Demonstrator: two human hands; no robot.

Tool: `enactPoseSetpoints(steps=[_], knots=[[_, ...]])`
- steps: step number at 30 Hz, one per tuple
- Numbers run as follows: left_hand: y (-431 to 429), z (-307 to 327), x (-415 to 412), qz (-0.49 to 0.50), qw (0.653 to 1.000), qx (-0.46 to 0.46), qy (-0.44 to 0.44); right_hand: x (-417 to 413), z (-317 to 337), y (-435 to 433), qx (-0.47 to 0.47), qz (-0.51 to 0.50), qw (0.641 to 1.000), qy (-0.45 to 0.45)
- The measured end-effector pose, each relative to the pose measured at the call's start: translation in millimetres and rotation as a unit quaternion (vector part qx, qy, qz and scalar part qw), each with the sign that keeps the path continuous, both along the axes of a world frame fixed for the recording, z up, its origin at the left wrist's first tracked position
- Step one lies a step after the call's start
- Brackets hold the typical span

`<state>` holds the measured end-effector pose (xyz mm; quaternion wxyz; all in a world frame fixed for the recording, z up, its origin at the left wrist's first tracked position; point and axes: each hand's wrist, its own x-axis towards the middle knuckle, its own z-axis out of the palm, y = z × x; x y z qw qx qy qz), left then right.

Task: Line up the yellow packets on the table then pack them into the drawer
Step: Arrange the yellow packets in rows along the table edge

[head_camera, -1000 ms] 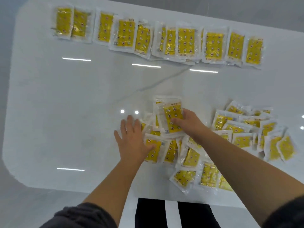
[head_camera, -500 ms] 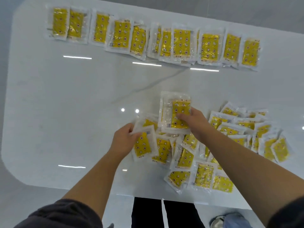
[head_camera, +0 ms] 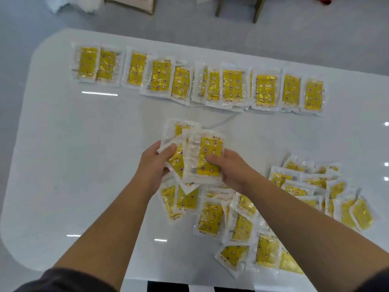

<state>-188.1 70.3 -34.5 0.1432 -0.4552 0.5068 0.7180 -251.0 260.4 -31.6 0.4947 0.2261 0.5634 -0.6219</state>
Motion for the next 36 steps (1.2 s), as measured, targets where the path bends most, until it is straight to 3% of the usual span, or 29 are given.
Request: enactPoseSetpoints(steps=[5, 8, 14, 20, 22, 25, 30, 32, 34, 35, 36], knots=[[-40.6, -2.3, -32.6, 0.081, 0.989, 0.121, 0.012, -20.4, -1.3, -40.3, 0.008, -0.084, 0.996, 0.016], [-82.5, -1.0, -50.8, 0.11, 0.984, 0.137, 0.025, -33.2, -3.9, -77.2, -0.007, -0.16, 0.987, 0.011], [-169.2, -8.7, -93.5, 0.039, 0.998, -0.051, 0.018, -64.1, -16.5, -162.3, -0.004, -0.269, 0.963, 0.004], [-239.6, -29.4, -143.8, -0.003, 0.97, -0.244, -0.001, -101.7, -31.9, -243.2, 0.04, -0.317, 0.947, 0.026], [-253.9, -35.5, -156.4, -0.041, 0.952, -0.303, -0.007, -111.9, -36.2, -263.0, 0.072, -0.317, 0.944, 0.053], [-264.0, -41.7, -163.2, -0.138, 0.893, -0.427, -0.04, -119.0, -40.7, -278.0, 0.14, -0.29, 0.943, 0.077], [-262.1, -44.3, -159.4, -0.213, 0.817, -0.529, -0.09, -110.7, -39.3, -272.1, 0.204, -0.218, 0.944, 0.144], [-257.2, -44.4, -155.0, -0.282, 0.768, -0.573, -0.056, -108.0, -35.0, -264.0, 0.215, -0.195, 0.945, 0.151], [-252.5, -45.7, -152.8, -0.343, 0.724, -0.598, 0.031, -109.8, -33.2, -252.3, 0.229, -0.176, 0.944, 0.157], [-249.9, -45.4, -152.1, -0.362, 0.72, -0.588, 0.075, -111.7, -30.8, -247.5, 0.222, -0.172, 0.947, 0.154], [-247.8, -45.4, -153.2, -0.359, 0.748, -0.548, 0.108, -114.0, -27.6, -244.9, 0.212, -0.172, 0.95, 0.152]])
